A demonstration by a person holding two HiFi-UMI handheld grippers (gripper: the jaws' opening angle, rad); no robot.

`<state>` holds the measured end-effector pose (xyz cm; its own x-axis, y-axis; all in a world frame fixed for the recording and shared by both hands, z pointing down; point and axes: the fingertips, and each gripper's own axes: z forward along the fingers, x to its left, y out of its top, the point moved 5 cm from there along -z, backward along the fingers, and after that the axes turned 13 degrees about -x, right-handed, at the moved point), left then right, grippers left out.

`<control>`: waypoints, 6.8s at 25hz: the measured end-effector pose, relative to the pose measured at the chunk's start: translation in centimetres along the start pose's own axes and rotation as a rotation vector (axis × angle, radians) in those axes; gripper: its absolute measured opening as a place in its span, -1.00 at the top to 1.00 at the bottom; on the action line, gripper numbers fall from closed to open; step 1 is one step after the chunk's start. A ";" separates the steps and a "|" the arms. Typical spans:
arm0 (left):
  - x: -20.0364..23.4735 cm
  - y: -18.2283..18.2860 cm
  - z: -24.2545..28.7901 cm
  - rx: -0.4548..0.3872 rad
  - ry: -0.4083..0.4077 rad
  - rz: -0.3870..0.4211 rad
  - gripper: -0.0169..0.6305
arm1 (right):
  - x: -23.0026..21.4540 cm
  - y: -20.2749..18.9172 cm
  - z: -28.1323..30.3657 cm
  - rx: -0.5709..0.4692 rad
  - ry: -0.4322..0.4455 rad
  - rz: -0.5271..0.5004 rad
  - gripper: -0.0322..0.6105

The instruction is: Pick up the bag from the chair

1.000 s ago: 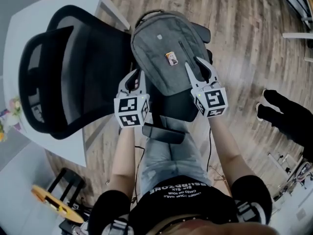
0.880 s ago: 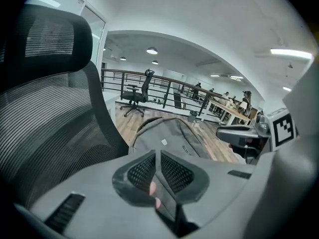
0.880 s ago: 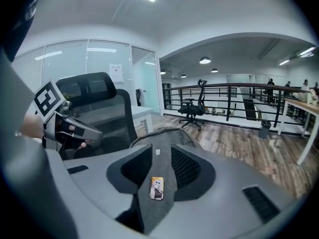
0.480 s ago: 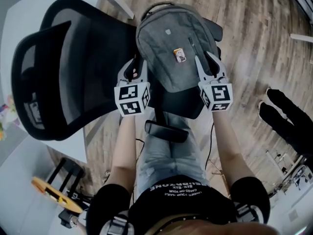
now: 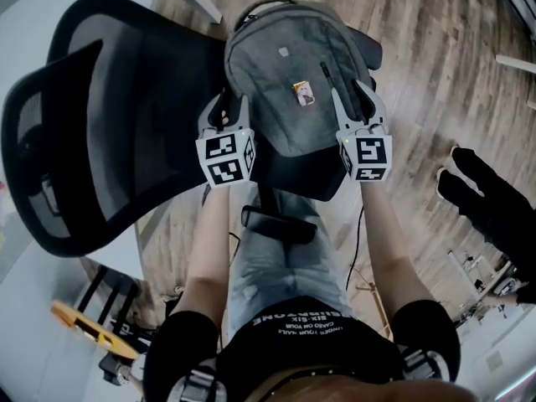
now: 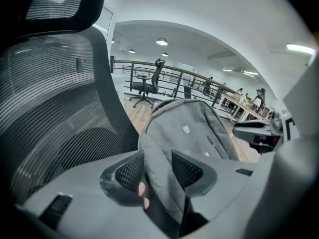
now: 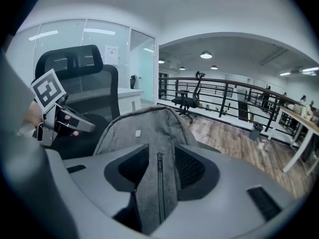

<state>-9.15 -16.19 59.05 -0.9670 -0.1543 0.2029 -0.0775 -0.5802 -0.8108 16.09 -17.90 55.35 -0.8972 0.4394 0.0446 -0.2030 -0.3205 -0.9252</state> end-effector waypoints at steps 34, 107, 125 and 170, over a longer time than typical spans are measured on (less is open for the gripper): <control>2.0 -6.5 5.8 0.115 -0.014 -0.141 0.44 | -6.5 -8.0 1.5 0.122 -0.172 0.052 0.10; -0.4 -2.1 -5.4 -0.131 -0.063 -0.225 0.72 | -1.3 -3.5 -8.5 0.079 -0.206 0.196 0.59; -2.3 1.6 -12.0 -0.190 -0.135 -0.200 0.72 | 0.2 1.8 -14.6 0.035 -0.218 0.188 0.59; -11.6 18.8 -32.0 -0.425 -0.300 -0.038 0.73 | 1.2 19.1 -32.9 -0.213 -0.275 0.280 0.60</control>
<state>-7.15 0.31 23.87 -0.8542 -0.3977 0.3348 -0.2635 -0.2240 -0.9383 24.09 4.10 25.33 -0.9828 0.1116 -0.1470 0.1224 -0.2023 -0.9716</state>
